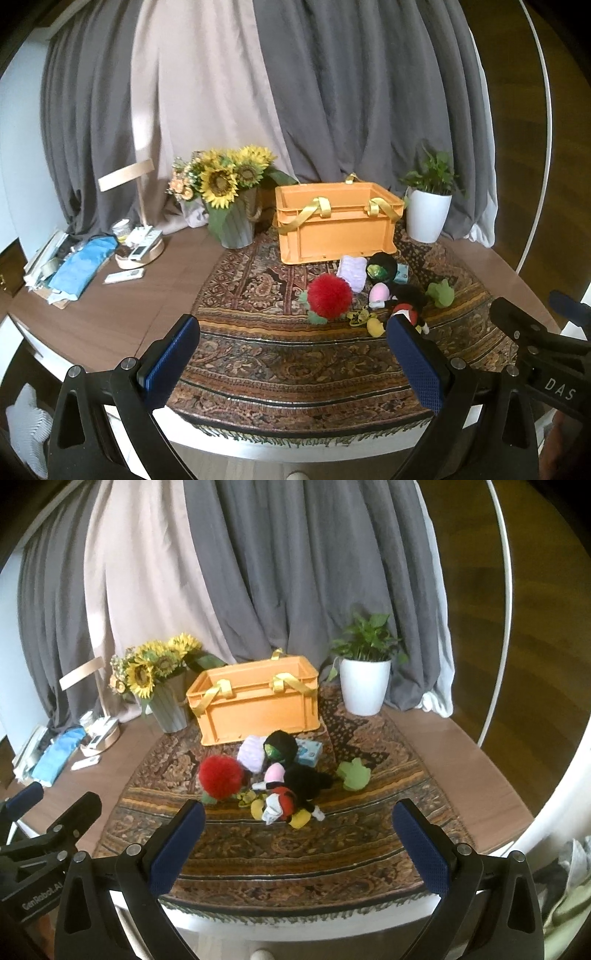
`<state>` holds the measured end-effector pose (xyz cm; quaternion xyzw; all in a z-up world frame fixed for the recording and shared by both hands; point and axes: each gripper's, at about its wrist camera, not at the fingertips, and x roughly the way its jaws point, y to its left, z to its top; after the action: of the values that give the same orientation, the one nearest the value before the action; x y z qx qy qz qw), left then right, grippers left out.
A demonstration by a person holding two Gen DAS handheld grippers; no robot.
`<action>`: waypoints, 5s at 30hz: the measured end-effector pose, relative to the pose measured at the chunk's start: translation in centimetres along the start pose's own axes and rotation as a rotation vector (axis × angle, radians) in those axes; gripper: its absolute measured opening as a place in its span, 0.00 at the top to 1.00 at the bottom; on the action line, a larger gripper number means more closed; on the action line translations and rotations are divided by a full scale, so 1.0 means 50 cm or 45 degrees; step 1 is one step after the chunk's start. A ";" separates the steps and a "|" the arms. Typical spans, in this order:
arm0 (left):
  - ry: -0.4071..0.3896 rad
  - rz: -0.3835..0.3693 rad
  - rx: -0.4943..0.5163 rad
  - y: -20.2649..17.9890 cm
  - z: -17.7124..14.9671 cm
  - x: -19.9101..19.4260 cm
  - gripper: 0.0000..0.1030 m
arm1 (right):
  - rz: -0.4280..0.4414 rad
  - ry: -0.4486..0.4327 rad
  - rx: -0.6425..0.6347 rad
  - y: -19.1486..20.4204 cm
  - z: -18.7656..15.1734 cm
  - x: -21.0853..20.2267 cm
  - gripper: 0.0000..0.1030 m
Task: Organize soft objects
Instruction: 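Move left tool toward red pompom while right tool approaches black Mickey plush, then close left gripper on red pompom while right gripper closes on Mickey plush, then lift both held plushes and carry them over the orange crate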
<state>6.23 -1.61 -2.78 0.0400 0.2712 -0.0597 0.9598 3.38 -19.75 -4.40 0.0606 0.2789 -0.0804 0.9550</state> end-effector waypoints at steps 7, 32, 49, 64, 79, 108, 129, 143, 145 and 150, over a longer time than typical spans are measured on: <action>0.038 -0.065 0.059 0.012 0.013 0.092 0.00 | -0.007 0.081 0.044 0.021 0.008 0.087 0.01; 0.259 -0.442 0.312 0.019 0.005 0.446 0.08 | -0.199 0.384 0.165 0.075 -0.018 0.358 0.10; 0.344 -0.554 0.369 -0.039 -0.021 0.560 0.15 | -0.197 0.481 0.183 0.045 -0.032 0.456 0.22; 0.431 -0.540 0.304 -0.067 -0.021 0.625 0.45 | -0.123 0.536 0.133 0.025 -0.033 0.527 0.36; 0.393 -0.433 0.223 -0.082 -0.019 0.579 0.64 | -0.048 0.529 0.113 -0.005 -0.013 0.507 0.47; 0.055 -0.335 0.021 -0.080 0.166 0.414 0.64 | 0.158 0.132 0.053 -0.016 0.178 0.358 0.53; -0.200 -0.186 -0.020 -0.081 0.321 0.409 0.64 | 0.324 -0.127 -0.029 -0.007 0.347 0.386 0.53; -0.251 -0.113 -0.021 -0.079 0.395 0.493 0.64 | 0.381 -0.164 -0.069 0.009 0.438 0.484 0.53; -0.246 -0.103 -0.022 -0.076 0.404 0.514 0.64 | 0.390 -0.156 -0.071 0.013 0.454 0.510 0.53; -0.222 -0.074 -0.023 -0.073 0.425 0.570 0.64 | 0.399 -0.128 -0.106 0.027 0.477 0.572 0.53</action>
<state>40.77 -10.19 0.13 0.0182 0.1882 -0.0883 0.9780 39.90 -25.68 0.15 0.0598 0.2209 0.0782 0.9703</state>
